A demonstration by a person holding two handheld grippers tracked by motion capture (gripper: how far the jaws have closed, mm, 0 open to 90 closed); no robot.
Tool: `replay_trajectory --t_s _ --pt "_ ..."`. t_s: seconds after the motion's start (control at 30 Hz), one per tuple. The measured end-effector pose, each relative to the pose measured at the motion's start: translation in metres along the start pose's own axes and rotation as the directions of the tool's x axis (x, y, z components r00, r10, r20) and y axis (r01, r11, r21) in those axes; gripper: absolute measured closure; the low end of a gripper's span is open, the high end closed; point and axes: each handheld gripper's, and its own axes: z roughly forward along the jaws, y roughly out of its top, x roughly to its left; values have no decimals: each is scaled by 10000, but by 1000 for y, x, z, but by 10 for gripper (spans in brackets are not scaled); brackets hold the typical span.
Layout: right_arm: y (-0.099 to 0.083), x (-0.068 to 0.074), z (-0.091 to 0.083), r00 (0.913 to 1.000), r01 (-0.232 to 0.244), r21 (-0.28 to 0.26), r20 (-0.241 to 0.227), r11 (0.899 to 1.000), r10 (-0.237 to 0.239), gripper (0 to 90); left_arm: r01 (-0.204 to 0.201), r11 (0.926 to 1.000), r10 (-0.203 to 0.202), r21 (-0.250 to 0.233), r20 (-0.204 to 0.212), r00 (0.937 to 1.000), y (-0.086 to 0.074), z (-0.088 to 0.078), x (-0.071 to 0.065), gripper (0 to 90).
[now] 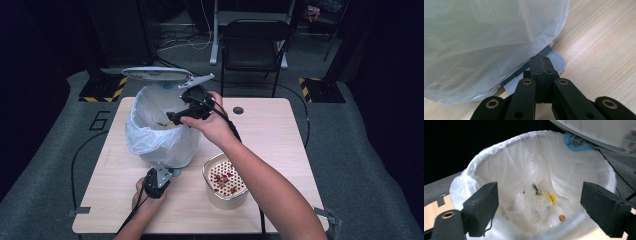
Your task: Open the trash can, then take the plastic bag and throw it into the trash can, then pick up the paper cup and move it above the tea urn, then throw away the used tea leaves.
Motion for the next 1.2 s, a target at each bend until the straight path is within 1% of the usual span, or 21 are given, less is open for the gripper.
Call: replay_trajectory --t_s 0.03,0.07,0.27,0.3,0.4,0.47,0.5,0.53,0.57,0.6,0.63,0.67,0.7,0.73,0.77,0.83,0.87,0.9,1.07,1.13,1.2 --pt "0 0 0 10000 0 0 0 10000 0 148 0 10000 0 0 0 10000 0 0 0 900" --pt "-5 -3 -9 9999 63 -41 107 10000 -63 155 15 10000 -15 6 34 10000 0 0 0 900" --pt "-22 -19 -36 9998 -23 -47 212 10000 24 162 170 9998 -169 -83 79 9998 0 1 1 900" --pt "-22 -19 -36 9998 -23 -47 212 10000 24 162 170 9998 -169 -83 79 9998 0 1 1 900" --pt "-34 -31 -51 9987 -74 -179 508 9998 83 168 232 9997 -231 -78 115 9997 -1 1 2 900" --pt "-38 -33 -55 9982 -114 -214 586 9997 127 171 256 9996 -255 -90 129 9996 -1 1 2 900" --pt "-45 -39 -61 9976 -251 -271 643 9993 268 176 526 9985 -522 -146 269 9983 -1 2 1 900" --pt "-50 -42 -64 9971 -201 -325 726 9993 224 176 608 9981 -603 -125 358 9975 -1 1 2 900" --pt "-50 -42 -64 9971 -201 -325 726 9993 224 176 608 9981 -603 -125 358 9975 -1 1 2 900" --pt "-59 -46 -69 9958 -148 -311 898 9994 176 176 669 9977 -665 -75 463 9967 -1 1 3 900" --pt "-59 -46 -69 9958 -148 -311 898 9994 176 176 669 9977 -665 -75 463 9967 -1 1 3 900" --pt "-71 -51 -75 9935 -98 -234 1134 9997 124 176 574 9983 -572 -37 433 9974 -1 1 2 900" --pt "-71 -51 -75 9935 -98 -234 1134 9997 124 176 574 9983 -572 -37 433 9974 -1 1 2 900" --pt "-84 -56 -81 9913 -103 -271 1305 9996 137 176 627 9980 -622 -105 475 9969 -1 1 4 900" --pt "-91 -58 -84 9898 -210 -268 1402 9994 246 177 627 9980 -622 -105 475 9969 -1 1 4 900" --pt "-104 -64 -89 9872 -266 -201 1566 9994 294 177 839 9965 -834 -38 714 9939 -1 1 6 900" --pt "-113 -66 -93 9839 -509 -118 1708 9986 522 177 820 9966 -815 -41 699 9942 -1 1 6 900" --pt "-120 -69 -96 9827 -499 -98 1780 9987 509 177 820 9966 -815 -41 699 9942 -1 1 6 900" --pt "-146 -79 -108 9686 -667 -256 2384 9974 709 179 930 9956 -923 -83 662 9935 -2 1 6 900" --pt "-151 -81 -111 9665 -673 -315 2462 9972 730 179 952 9954 -945 -75 677 9932 -2 1 6 900" --pt "-166 -83 -114 9577 -756 -183 2772 9970 777 180 1052 9944 -1046 -44 771 9915 -2 1 7 900"
